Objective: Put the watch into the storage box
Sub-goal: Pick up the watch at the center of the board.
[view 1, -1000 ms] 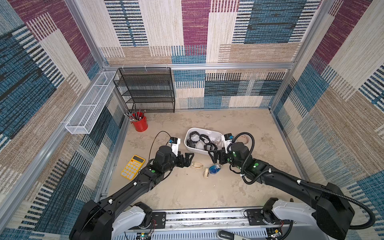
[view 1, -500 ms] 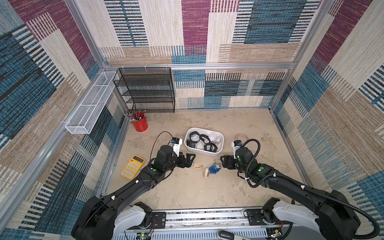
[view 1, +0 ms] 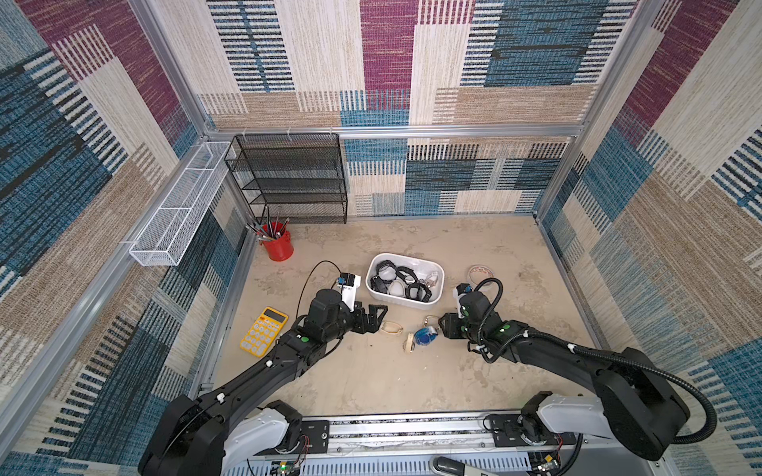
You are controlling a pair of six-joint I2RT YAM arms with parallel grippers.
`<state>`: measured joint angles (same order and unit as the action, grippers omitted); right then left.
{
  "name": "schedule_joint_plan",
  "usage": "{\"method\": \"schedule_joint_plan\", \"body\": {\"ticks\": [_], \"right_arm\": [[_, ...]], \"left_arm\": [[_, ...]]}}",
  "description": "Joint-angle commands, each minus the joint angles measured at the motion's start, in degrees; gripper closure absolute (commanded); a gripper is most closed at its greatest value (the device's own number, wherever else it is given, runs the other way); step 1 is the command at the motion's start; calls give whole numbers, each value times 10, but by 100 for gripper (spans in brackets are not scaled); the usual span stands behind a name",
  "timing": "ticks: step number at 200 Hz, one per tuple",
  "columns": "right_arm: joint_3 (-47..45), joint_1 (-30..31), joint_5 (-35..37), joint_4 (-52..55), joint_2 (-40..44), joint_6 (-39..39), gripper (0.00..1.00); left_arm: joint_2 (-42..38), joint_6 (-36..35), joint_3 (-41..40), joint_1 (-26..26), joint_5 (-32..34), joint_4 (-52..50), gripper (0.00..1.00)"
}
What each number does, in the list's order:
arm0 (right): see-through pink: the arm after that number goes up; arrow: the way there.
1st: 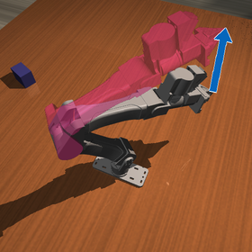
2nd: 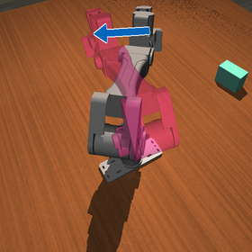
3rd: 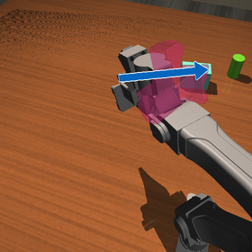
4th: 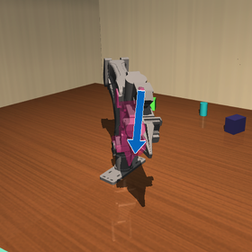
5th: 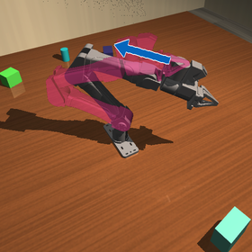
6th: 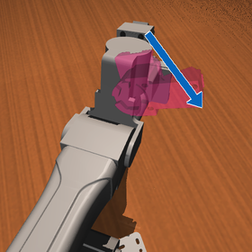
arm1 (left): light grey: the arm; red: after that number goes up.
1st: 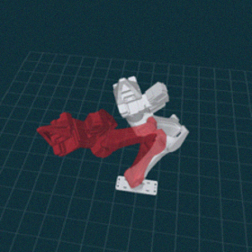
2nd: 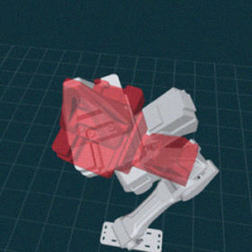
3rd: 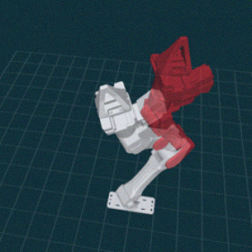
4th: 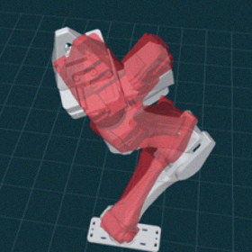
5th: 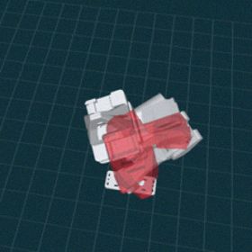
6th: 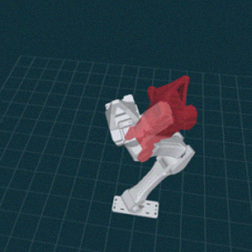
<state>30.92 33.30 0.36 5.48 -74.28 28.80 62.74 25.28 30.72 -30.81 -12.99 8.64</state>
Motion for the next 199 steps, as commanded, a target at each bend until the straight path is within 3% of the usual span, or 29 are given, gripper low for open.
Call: {"method": "schedule_joint_plan", "body": {"ticks": [1,60,95,184,199], "right_arm": [[8,-1,-3,-32,-16,-5,52],[22,-1,2,-48,-61,-10,65],[21,-1,3,-57,-83,-5,67],[20,0,37,-30,-52,-17,100],[21,-1,49,-14,-36,-22,100]], "left_arm": [[2,-3,0,0,-5,-1,4],[-5,-7,-1,0,1,-11,4],[-5,-7,0,0,2,-15,4],[-2,-5,-5,0,0,-8,4],[0,-2,-9,0,0,0,4]]}}
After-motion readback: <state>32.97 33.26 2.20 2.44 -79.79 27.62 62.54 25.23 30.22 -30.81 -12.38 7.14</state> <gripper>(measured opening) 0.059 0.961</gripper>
